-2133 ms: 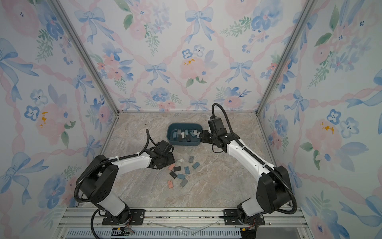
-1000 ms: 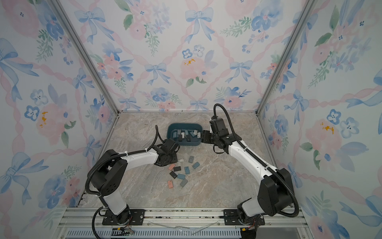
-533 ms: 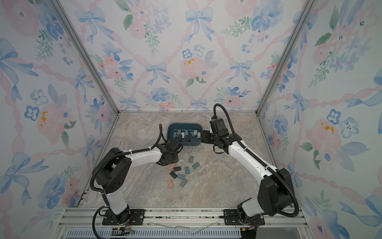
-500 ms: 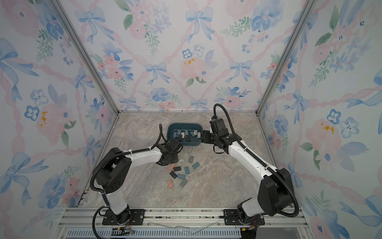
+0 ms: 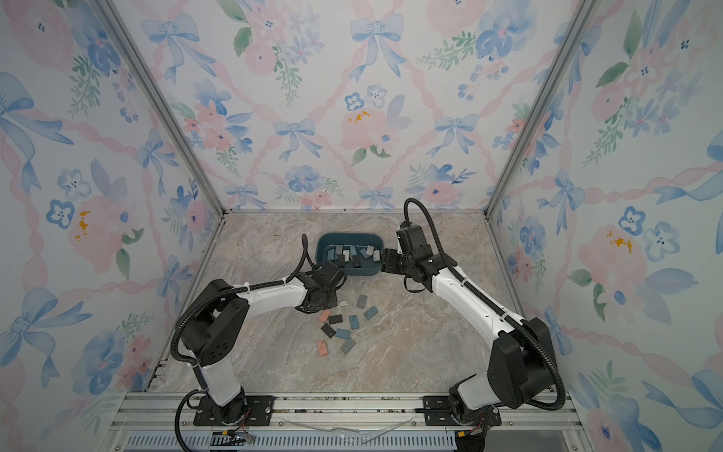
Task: Put the eraser in the storage box
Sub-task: Pick up the eraser from the center of the board, then place the eraser in the storage box.
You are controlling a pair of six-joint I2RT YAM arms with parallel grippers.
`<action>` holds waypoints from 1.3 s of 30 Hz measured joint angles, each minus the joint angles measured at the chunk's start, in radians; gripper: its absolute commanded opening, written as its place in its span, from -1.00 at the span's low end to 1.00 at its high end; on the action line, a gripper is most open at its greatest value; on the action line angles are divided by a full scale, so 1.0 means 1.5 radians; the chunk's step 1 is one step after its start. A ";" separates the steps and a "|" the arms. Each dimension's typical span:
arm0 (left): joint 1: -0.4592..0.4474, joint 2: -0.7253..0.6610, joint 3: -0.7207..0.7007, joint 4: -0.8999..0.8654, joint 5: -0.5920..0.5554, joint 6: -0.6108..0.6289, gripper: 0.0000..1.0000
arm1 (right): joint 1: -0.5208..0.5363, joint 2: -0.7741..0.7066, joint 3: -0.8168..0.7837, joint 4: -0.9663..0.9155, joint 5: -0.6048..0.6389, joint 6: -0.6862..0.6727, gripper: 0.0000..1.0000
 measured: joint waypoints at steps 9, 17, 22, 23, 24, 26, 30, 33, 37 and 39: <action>0.000 -0.005 0.006 -0.013 0.001 0.001 -0.59 | -0.001 -0.004 -0.001 0.000 0.000 0.000 0.40; 0.000 -0.031 0.024 -0.021 0.000 0.012 -0.59 | -0.001 -0.008 -0.001 -0.002 0.002 0.000 0.40; 0.002 -0.043 0.050 -0.027 0.000 0.025 -0.56 | -0.001 -0.011 -0.002 -0.002 0.002 0.000 0.40; 0.003 -0.044 0.060 -0.028 0.000 0.030 -0.56 | -0.001 -0.012 -0.003 -0.002 0.002 0.000 0.40; 0.005 -0.044 0.073 -0.029 0.000 0.035 -0.55 | -0.001 -0.014 -0.005 -0.003 0.002 0.000 0.40; 0.012 -0.044 0.100 -0.029 0.000 0.048 -0.55 | -0.002 -0.017 -0.009 -0.005 0.002 0.000 0.40; 0.032 -0.037 0.172 -0.027 0.003 0.080 -0.55 | -0.007 -0.028 -0.016 -0.012 0.003 0.000 0.40; 0.045 -0.018 0.225 -0.025 0.008 0.104 -0.56 | -0.011 -0.041 -0.021 -0.017 0.004 0.000 0.41; 0.060 0.028 0.280 -0.022 0.018 0.133 -0.56 | -0.019 -0.056 -0.026 -0.023 0.005 0.000 0.40; 0.068 0.057 0.304 -0.023 0.025 0.146 -0.56 | -0.023 -0.059 -0.028 -0.026 0.005 0.000 0.41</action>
